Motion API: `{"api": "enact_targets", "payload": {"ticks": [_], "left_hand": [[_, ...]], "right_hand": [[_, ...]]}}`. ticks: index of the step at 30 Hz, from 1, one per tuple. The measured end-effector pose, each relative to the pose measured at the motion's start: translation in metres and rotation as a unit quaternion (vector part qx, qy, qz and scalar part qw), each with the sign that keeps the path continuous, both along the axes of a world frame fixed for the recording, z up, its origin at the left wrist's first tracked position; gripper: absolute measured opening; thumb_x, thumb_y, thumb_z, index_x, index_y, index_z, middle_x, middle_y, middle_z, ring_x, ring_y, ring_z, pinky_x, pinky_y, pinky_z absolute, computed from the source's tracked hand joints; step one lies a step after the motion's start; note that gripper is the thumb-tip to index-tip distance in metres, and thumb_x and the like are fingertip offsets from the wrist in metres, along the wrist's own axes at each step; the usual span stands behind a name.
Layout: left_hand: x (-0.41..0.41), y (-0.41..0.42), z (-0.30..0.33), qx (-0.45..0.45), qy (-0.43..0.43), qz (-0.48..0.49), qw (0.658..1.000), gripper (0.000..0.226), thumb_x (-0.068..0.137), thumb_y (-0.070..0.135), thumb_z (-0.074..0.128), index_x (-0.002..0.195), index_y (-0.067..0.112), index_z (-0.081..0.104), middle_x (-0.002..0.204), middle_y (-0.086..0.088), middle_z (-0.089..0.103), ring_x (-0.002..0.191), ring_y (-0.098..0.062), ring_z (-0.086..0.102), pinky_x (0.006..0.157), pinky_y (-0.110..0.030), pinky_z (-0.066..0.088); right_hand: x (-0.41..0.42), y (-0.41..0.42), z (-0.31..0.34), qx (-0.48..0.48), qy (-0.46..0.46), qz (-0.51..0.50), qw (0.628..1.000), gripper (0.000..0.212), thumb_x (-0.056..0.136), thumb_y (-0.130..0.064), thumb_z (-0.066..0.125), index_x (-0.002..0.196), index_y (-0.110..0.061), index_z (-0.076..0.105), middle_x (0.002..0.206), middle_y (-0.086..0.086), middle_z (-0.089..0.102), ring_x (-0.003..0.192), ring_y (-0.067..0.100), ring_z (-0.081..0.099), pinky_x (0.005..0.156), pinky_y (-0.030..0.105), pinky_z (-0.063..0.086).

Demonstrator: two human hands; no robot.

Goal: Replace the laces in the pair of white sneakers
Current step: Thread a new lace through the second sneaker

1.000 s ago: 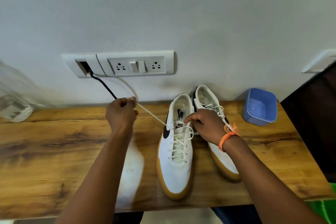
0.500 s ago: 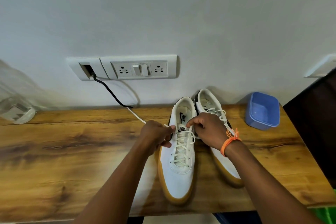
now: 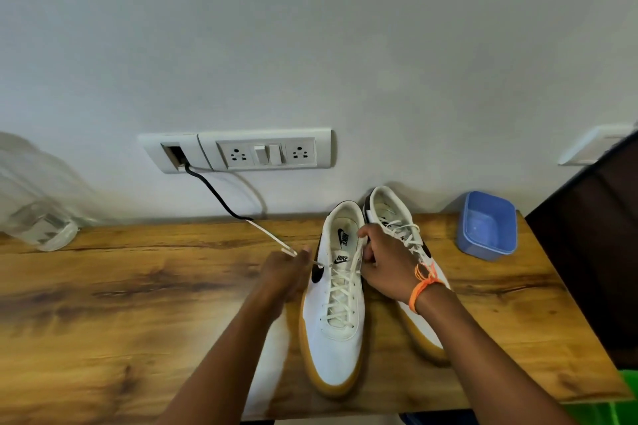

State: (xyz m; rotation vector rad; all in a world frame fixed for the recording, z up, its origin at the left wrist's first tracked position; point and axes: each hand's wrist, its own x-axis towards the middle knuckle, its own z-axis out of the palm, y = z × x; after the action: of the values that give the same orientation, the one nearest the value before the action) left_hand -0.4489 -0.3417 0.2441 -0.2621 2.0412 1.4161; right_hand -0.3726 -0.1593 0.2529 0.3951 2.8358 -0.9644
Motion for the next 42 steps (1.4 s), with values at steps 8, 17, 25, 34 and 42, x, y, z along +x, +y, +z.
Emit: {"api": "enact_targets", "payload": {"ticks": [8,17,25,34,42], "left_hand": [[0.019,0.002,-0.015,-0.183,0.233,-0.224,0.929,0.029,0.080,0.043,0.077,0.081,0.015,0.067,0.072,0.009,0.059,0.067,-0.005,0.054,0.054,-0.018,0.032],[0.073,0.000,-0.012,-0.182,0.208,-0.150,0.949,0.030,0.084,0.032,0.073,0.066,0.008,0.067,0.060,0.001,0.062,0.057,-0.011,0.056,0.053,-0.023,0.037],[0.094,-0.009,-0.011,-0.208,0.227,-0.172,0.936,0.025,0.087,0.041,0.069,0.084,0.016,0.067,0.085,0.000,0.069,0.080,-0.017,0.065,0.064,-0.026,0.046],[0.077,0.016,0.033,-0.022,0.276,-0.114,0.954,0.008,0.087,0.021,0.072,0.081,0.019,0.067,0.073,0.010,0.068,0.059,-0.005,0.066,0.052,-0.015,0.047],[0.077,0.040,0.044,0.199,0.009,-0.192,0.961,0.025,0.102,0.027,0.052,0.108,0.008,0.067,0.101,-0.007,0.074,0.069,-0.022,0.067,0.060,-0.028,0.049]], "right_hand": [[0.018,-0.002,0.005,-0.103,-0.031,-0.061,0.992,0.026,0.085,-0.008,0.064,0.101,-0.022,0.051,0.082,0.006,0.067,0.076,0.017,0.063,0.068,0.026,0.049],[0.073,-0.003,0.050,-0.416,0.085,-0.218,0.879,0.015,0.092,0.001,0.056,0.097,-0.003,0.070,0.076,0.016,0.067,0.045,0.001,0.044,0.044,0.016,0.031],[0.080,-0.013,0.064,-0.505,0.139,-0.228,0.821,0.029,0.089,0.004,0.051,0.080,-0.008,0.076,0.069,0.015,0.067,0.064,0.014,0.061,0.058,0.024,0.036],[0.047,0.003,0.062,-0.570,0.118,-0.144,0.800,0.046,0.082,0.019,0.034,0.090,-0.001,0.076,0.086,0.028,0.070,0.079,0.032,0.066,0.066,0.030,0.051],[0.026,-0.001,0.055,-0.421,0.101,-0.197,0.880,0.022,0.092,0.001,0.058,0.103,-0.010,0.073,0.092,0.011,0.076,0.072,0.038,0.063,0.077,0.052,0.054]]}}
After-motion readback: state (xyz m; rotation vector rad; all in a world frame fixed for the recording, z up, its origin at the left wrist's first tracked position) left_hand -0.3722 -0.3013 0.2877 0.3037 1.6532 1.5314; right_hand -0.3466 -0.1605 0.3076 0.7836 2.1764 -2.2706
